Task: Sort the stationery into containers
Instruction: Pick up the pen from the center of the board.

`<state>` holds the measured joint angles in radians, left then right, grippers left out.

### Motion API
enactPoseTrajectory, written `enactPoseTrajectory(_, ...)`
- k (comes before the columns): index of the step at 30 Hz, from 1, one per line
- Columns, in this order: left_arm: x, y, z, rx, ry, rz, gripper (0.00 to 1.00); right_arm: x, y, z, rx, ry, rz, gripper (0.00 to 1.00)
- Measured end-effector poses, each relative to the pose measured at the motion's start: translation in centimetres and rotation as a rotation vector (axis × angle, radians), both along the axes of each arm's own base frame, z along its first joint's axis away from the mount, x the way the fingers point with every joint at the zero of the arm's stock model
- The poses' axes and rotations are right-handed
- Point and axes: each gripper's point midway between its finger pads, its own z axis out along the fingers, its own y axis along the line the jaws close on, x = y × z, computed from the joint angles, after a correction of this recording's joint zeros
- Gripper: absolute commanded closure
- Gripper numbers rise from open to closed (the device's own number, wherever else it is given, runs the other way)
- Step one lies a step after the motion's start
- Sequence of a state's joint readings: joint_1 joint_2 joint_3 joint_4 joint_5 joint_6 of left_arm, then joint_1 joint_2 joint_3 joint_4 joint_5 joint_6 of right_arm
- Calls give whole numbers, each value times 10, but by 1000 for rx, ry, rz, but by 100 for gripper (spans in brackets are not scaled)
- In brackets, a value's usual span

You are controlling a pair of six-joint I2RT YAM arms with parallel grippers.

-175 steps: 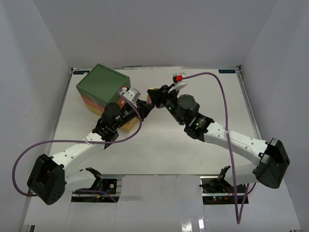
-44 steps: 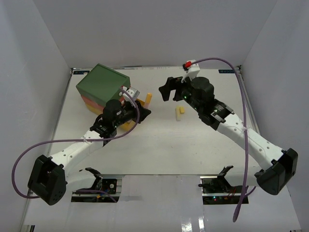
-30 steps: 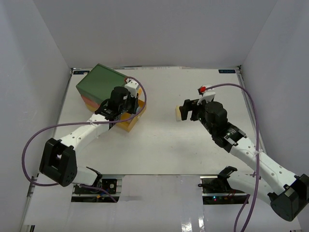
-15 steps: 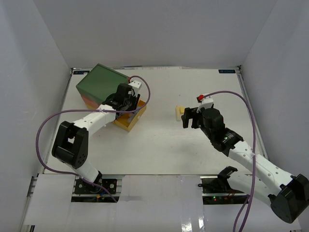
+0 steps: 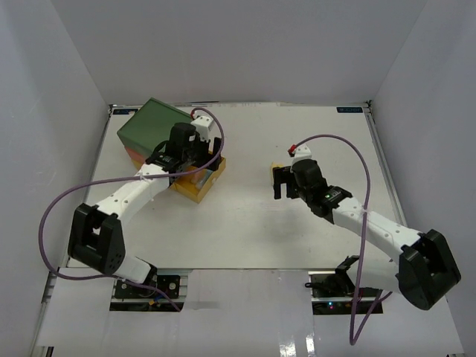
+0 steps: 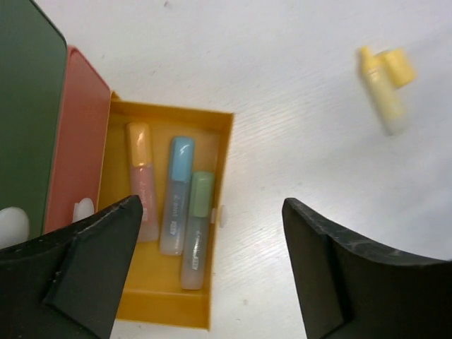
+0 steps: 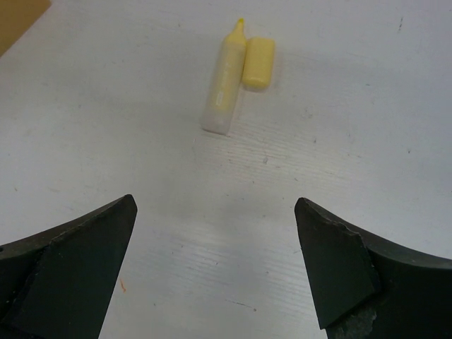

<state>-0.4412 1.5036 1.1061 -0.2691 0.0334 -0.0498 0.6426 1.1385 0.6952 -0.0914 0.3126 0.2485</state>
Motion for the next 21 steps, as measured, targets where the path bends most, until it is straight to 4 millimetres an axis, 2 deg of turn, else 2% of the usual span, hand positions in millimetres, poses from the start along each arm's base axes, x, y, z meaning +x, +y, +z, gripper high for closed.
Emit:
enactPoseTrajectory(2,-5,-6,24,-64,-36,-17,2,4,3,-13,-29,48,-5,5)
enactPoseTrajectory(7,-22,-16,84,-227,-147,-52,2,19,13,-42,-83,147,-36,15)
enactPoseTrajectory(9,-30,-16,91,-259,-163,-60,2,24,15,-52,-99,173,-53,17)
enactPoseTrajectory(14,-52,-14,83,-303,-148,-73,2,34,18,-73,-137,216,-85,26)
enactPoseTrajectory(18,-55,-13,73,-303,-123,-67,2,42,22,-86,-154,241,-107,32)
enactPoseTrajectory(21,-56,-13,72,-311,-117,-62,2,48,25,-96,-166,258,-119,36)
